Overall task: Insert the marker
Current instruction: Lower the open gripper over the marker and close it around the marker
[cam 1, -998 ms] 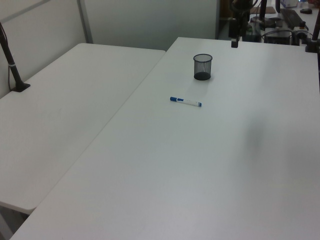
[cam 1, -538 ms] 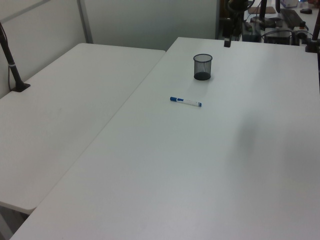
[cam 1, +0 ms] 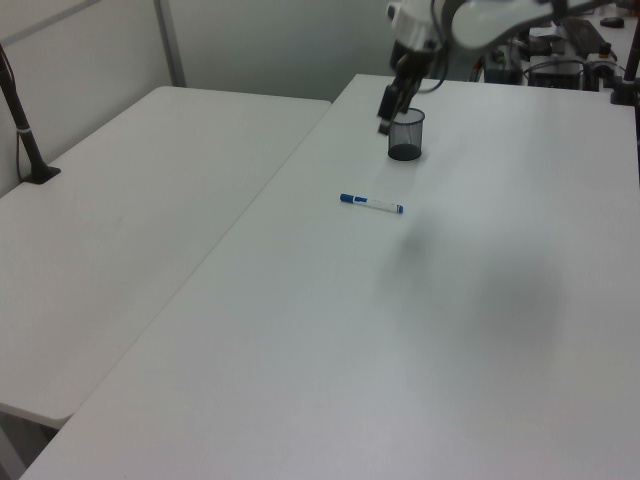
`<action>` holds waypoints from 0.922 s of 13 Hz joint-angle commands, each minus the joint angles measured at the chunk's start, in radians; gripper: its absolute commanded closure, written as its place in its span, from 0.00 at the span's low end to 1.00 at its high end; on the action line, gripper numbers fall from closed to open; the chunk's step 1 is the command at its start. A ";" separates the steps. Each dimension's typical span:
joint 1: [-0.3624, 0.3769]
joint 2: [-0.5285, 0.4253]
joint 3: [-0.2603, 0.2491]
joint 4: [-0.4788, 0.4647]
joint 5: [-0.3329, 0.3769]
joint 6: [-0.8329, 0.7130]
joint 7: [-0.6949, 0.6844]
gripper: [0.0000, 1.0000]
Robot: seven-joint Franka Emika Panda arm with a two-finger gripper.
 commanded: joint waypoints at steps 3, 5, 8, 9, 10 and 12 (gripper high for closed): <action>0.002 0.212 -0.007 0.043 0.003 0.289 0.019 0.00; 0.002 0.271 -0.007 0.043 0.001 0.386 0.019 0.02; 0.002 0.354 -0.010 0.045 -0.012 0.527 0.018 0.24; 0.002 0.368 -0.011 0.045 -0.015 0.546 0.018 0.29; 0.000 0.371 -0.020 0.045 -0.025 0.546 0.018 0.30; -0.009 0.374 -0.023 0.043 -0.048 0.546 0.013 0.30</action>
